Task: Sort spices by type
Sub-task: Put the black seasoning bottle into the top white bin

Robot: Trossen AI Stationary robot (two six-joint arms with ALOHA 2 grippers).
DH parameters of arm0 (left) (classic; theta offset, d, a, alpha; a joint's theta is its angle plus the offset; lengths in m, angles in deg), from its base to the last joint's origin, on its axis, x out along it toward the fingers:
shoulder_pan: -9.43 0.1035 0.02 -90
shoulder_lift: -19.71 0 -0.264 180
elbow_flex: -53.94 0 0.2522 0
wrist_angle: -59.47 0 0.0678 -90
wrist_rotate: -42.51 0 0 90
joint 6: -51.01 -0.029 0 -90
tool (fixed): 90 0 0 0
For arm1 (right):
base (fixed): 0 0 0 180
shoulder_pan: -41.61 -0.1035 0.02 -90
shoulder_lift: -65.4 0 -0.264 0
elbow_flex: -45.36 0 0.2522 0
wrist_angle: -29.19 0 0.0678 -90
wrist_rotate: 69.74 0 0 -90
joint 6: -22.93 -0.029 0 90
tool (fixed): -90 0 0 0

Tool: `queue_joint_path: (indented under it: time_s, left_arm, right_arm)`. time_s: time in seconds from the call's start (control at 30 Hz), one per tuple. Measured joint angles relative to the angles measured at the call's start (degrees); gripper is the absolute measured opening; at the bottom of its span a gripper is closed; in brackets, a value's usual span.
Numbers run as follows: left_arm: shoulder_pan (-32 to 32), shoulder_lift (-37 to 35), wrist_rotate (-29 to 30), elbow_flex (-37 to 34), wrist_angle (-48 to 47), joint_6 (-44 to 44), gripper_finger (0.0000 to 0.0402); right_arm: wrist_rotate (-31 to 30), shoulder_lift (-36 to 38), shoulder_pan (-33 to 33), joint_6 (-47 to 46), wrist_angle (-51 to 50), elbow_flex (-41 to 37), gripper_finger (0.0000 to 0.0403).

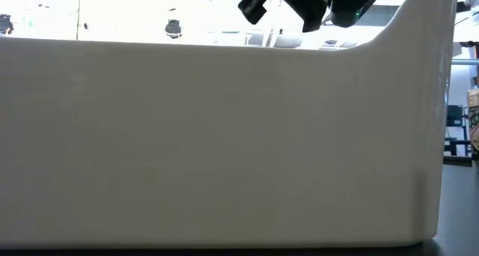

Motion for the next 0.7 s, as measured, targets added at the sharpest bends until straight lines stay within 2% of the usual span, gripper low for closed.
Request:
queue_joint_path:
  time_s: [0.47, 0.7]
  left_arm:
    - [0.07, -0.01, 0.87, 0.02, -0.95, 0.91, 0.0214]
    - [0.04, -0.01, 1.93, 0.02, -3.08, 2.43, 0.0215]
  right_arm:
    - [-0.32, -0.11, 2.17, 7.28, -0.57, 0.0, 0.0241]
    - [-0.74, -0.12, 2.45, 14.43, -5.42, 0.0, 0.0244]
